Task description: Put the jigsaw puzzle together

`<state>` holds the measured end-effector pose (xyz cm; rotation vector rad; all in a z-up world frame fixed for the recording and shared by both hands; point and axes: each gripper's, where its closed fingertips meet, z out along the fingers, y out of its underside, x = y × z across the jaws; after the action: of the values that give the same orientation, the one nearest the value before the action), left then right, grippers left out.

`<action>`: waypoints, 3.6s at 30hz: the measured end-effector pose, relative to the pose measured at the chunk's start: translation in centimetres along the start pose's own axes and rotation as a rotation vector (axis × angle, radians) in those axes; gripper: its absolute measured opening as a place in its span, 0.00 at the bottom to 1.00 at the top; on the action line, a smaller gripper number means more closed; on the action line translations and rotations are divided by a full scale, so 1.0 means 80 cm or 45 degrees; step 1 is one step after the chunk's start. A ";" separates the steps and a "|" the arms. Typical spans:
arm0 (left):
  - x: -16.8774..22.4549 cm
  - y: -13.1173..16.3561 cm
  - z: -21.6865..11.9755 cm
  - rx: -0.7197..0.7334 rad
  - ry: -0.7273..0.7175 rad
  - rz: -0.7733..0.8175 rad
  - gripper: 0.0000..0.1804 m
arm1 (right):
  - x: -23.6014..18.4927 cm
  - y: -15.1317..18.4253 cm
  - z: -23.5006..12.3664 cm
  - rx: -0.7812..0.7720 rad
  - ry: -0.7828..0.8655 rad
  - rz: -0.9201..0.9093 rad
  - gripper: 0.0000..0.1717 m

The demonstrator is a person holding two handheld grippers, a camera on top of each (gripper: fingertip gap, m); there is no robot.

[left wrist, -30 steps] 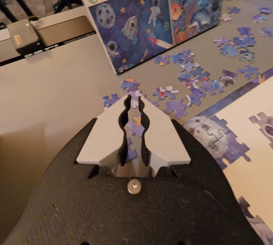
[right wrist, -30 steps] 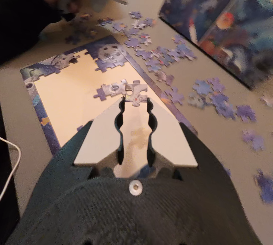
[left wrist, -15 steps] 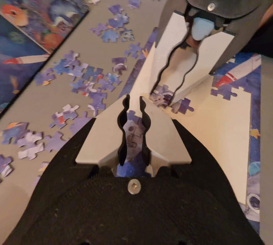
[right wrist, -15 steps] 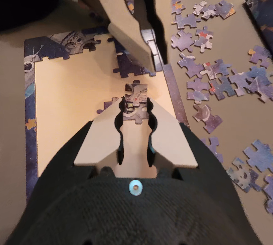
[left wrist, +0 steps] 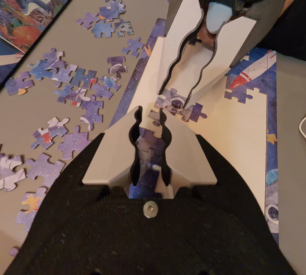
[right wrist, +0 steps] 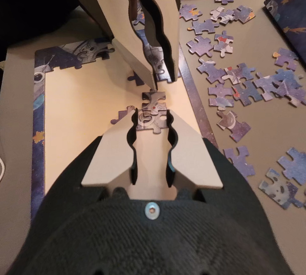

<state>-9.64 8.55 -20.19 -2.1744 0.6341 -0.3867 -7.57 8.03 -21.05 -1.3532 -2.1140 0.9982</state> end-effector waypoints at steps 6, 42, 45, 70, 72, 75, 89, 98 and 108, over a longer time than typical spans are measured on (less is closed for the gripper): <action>0.001 0.005 0.004 -0.042 -0.012 0.021 0.11 | -0.002 0.004 0.002 -0.016 0.001 -0.007 0.15; -0.001 0.014 0.009 -0.096 -0.028 0.037 0.11 | -0.012 0.000 0.009 -0.027 0.011 -0.064 0.15; 0.000 0.015 0.009 -0.098 -0.029 0.038 0.11 | -0.012 -0.001 0.010 -0.027 0.013 -0.067 0.15; -0.022 0.001 -0.006 0.001 -0.120 -0.017 0.09 | 0.003 -0.002 0.000 0.003 0.070 -0.018 0.12; -0.027 0.001 -0.007 0.001 -0.150 -0.021 0.09 | 0.004 -0.002 0.001 0.001 0.071 -0.009 0.11; -0.032 0.003 -0.007 -0.009 -0.178 -0.017 0.09 | 0.004 0.000 0.004 -0.013 0.071 0.002 0.11; -0.043 0.000 -0.013 0.017 -0.242 -0.026 0.08 | 0.004 0.002 0.011 -0.038 0.062 0.046 0.04; -0.046 -0.002 -0.015 0.028 -0.256 -0.025 0.08 | 0.023 -0.001 -0.018 0.021 0.141 0.041 0.00; -0.038 0.001 -0.009 0.004 -0.219 -0.005 0.09 | 0.031 -0.008 -0.043 0.165 0.109 0.136 0.10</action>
<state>-12.47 9.76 -19.97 -2.1782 0.5335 -0.1995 -6.61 11.26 -18.37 -1.4301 -1.8982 1.0798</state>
